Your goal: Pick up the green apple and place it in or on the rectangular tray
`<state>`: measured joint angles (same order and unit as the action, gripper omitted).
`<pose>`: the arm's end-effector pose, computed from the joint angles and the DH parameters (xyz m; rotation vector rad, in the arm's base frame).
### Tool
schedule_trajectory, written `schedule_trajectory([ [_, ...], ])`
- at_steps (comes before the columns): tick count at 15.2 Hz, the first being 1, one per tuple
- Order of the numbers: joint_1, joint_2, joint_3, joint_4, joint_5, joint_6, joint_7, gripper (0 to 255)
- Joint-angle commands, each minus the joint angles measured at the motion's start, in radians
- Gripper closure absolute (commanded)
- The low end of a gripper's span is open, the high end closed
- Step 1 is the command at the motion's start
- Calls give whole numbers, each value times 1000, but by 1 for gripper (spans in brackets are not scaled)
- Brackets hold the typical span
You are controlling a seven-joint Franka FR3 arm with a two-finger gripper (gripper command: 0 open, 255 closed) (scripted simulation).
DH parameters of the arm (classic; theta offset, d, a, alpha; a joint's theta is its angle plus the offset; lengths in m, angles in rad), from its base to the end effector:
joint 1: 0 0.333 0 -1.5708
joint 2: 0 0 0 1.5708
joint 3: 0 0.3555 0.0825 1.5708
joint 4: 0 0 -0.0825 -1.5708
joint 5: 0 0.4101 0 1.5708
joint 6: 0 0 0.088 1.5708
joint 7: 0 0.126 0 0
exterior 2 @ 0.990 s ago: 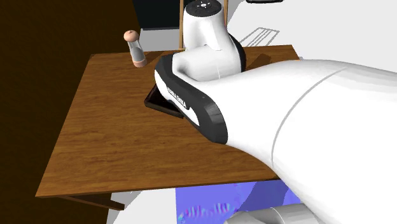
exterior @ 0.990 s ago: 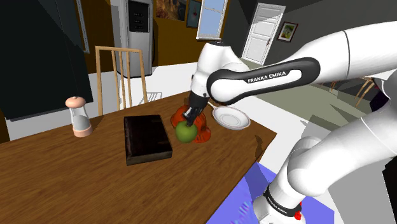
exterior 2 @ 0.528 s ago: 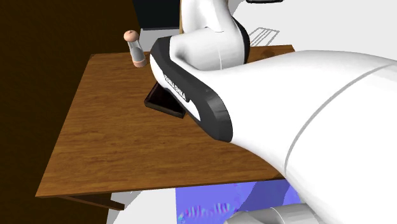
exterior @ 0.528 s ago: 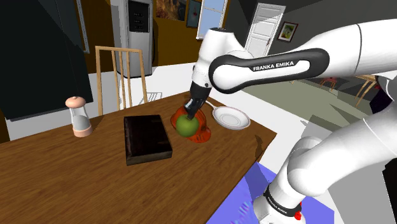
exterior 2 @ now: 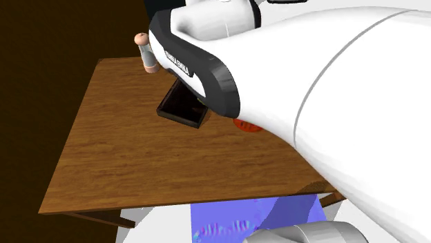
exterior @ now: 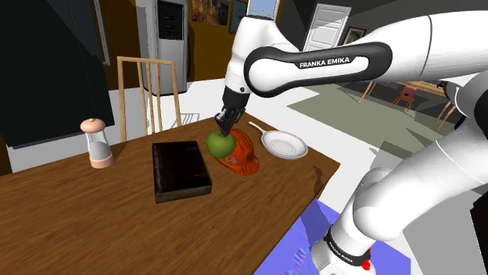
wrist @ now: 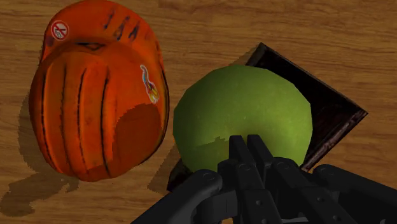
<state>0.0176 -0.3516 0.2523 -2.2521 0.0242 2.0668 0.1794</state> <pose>0.4593 0.1386 0.5250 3.1002 0.1125 0.2587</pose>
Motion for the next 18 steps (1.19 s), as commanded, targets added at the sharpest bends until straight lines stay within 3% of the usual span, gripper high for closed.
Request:
schedule_trajectory([
  [1,-4,72,18,90,-17,-20,25,255],
  [8,2,344,71,448,-104,-120,115,255],
  [11,26,497,89,667,-161,-199,157,255],
  [18,25,496,84,571,-163,-105,164,255],
])
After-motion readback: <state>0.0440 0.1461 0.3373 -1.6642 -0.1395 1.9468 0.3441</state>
